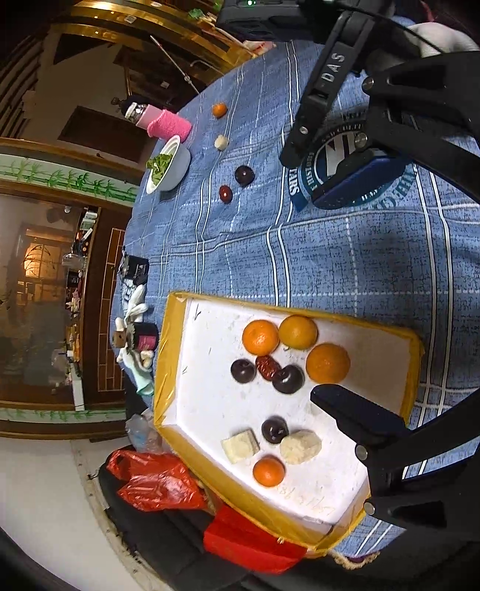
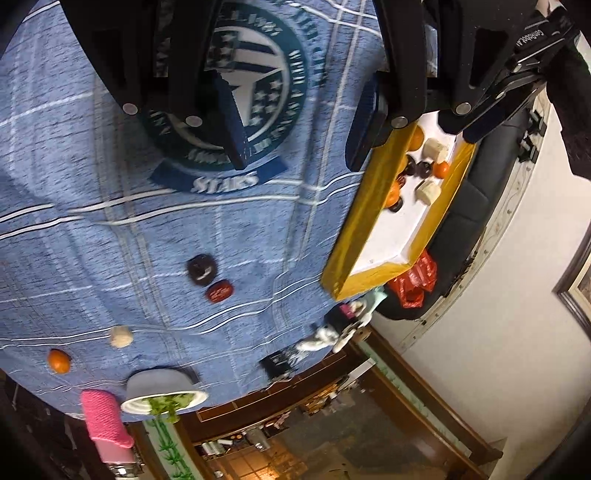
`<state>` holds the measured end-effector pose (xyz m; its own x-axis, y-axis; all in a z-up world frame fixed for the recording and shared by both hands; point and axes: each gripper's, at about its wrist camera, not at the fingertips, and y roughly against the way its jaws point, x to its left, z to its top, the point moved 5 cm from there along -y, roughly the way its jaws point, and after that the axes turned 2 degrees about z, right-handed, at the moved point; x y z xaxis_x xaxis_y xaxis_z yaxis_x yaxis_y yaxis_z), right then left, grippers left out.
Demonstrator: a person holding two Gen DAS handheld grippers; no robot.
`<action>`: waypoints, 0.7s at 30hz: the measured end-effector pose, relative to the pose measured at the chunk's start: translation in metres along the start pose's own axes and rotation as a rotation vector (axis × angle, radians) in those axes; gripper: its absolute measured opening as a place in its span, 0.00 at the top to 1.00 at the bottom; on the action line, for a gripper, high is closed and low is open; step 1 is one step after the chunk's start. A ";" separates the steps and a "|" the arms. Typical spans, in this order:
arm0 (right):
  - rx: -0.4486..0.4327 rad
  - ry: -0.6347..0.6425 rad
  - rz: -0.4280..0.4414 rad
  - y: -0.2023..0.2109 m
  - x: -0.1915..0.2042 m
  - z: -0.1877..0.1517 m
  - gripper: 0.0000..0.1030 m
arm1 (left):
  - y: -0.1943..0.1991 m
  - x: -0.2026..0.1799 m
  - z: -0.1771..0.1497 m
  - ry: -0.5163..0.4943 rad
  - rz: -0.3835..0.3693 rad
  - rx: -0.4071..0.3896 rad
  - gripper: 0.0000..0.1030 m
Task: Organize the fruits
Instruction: 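Move both tools back over the last plum and red date, then grasp the dark plum with the right tool while the left tool grasps the red date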
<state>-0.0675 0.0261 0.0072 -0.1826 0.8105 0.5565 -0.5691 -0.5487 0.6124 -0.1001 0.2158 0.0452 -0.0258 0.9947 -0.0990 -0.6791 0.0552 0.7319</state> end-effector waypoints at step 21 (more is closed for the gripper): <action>0.055 0.124 -0.262 -0.076 -0.057 0.085 0.46 | -0.022 -0.010 0.038 -0.034 -0.074 0.002 0.41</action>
<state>0.0538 0.0043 -0.0229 -0.1336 0.9429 0.3052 -0.5659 -0.3253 0.7576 -0.0569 0.2078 0.0559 0.0495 0.9903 -0.1300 -0.6771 0.1290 0.7245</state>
